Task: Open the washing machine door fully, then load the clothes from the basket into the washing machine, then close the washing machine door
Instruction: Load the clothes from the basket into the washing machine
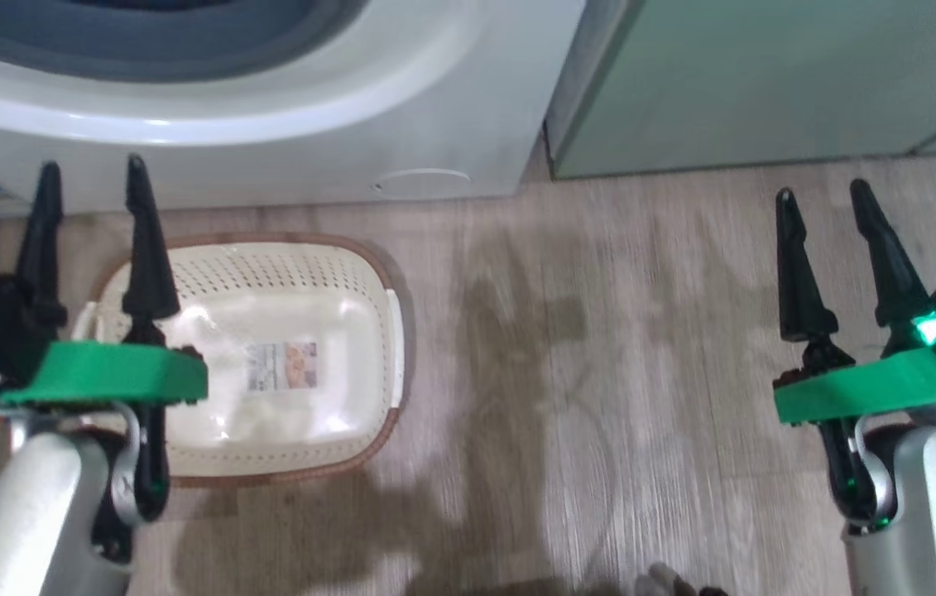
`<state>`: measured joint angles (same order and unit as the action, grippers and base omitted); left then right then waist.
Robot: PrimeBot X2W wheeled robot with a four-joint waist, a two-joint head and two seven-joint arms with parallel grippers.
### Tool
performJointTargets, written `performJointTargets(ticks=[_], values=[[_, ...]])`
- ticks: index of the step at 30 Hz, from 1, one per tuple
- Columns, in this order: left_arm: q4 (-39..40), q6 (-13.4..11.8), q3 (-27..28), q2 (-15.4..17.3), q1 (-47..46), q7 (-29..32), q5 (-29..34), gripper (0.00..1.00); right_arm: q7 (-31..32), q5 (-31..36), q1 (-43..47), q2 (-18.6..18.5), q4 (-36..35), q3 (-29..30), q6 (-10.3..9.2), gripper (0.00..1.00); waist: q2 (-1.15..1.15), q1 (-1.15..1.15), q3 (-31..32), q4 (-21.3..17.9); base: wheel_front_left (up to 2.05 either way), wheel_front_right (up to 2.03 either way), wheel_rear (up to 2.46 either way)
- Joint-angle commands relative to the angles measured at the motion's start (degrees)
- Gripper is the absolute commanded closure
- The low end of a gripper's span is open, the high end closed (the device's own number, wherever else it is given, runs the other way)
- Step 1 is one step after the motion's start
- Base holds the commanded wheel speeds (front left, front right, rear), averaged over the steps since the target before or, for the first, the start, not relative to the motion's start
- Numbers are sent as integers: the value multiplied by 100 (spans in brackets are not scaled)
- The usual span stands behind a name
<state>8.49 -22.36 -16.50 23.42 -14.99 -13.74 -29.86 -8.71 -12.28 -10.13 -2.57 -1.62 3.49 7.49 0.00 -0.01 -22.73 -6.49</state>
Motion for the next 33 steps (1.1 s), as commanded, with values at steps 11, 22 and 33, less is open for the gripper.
performJointTargets(ticks=[11, 22, 33], values=[[-110, 536, 192, -171, 410, -117, -156, 0, 353, 148, 367, -31, -310, -2, 0, 0, 0, 1, 930, 321, 0, 0, 0], [-431, 656, 209, -187, 943, -125, 222, 0, 606, 171, 984, -31, -411, 51, 0, 0, 0, 1, 1713, 375, 0, 0, 0], [-558, 545, 134, -148, 1376, -108, 285, 0, 828, 216, 1476, -31, -618, 81, 0, 0, 0, 1, 2202, 377, 0, 0, 0]])
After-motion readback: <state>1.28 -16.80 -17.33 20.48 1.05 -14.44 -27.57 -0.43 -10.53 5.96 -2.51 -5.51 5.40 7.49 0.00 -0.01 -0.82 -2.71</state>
